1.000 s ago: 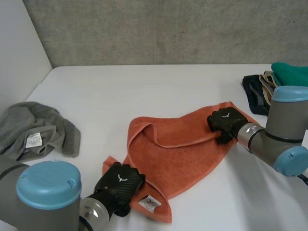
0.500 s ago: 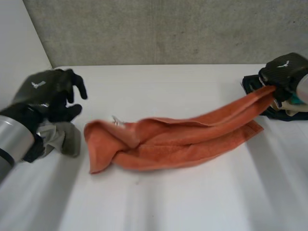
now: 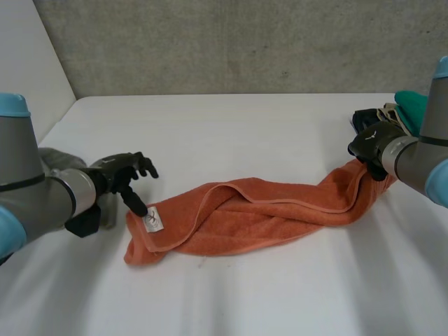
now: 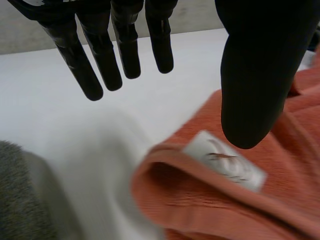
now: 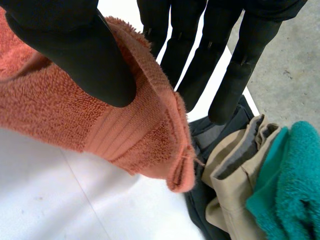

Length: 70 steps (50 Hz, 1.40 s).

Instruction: Fold the laundry.

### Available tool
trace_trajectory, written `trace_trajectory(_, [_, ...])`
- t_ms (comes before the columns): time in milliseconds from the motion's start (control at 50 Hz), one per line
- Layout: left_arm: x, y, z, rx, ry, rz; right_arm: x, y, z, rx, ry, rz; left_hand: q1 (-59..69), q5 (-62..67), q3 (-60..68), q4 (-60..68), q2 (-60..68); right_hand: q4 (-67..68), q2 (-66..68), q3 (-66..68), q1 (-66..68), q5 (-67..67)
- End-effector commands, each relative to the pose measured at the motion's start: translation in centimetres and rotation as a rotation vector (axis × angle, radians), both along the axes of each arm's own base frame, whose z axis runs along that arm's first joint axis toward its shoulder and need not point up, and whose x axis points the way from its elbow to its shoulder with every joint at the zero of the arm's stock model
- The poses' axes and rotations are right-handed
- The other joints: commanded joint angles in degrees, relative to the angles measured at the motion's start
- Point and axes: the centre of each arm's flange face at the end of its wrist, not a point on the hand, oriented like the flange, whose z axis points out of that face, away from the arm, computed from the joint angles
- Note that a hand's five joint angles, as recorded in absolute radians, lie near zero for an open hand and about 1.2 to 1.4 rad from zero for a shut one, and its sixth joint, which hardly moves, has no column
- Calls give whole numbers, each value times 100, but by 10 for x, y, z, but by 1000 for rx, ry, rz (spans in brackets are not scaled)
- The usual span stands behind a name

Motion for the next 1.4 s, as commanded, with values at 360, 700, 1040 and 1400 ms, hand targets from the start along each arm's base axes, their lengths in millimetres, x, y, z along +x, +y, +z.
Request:
trace_trajectory(360, [-37, 99, -38, -237, -405, -183, -9, 22, -14, 13, -49, 2, 337, 309, 241, 309, 259, 1150, 1245, 1215, 1598, 1207])
trace_trajectory(700, [-48, 72, -50, -297, -399, -181, -16, 24, -24, 22, -74, -9, 4096, 4068, 4000, 4067, 4018, 1150, 1245, 1215, 1598, 1207])
trace_trajectory(1040, [-53, 2, -3, -396, -272, -110, 13, -15, -2, -183, -62, 69, 5331, 5303, 5235, 5303, 5253, 1150, 1245, 1215, 1598, 1207])
trace_trajectory(1400, [-53, -105, 194, -1225, 226, 63, 13, -84, 206, -1364, -612, 115, 5331, 5303, 5235, 5303, 5253, 1150, 1245, 1215, 1598, 1207])
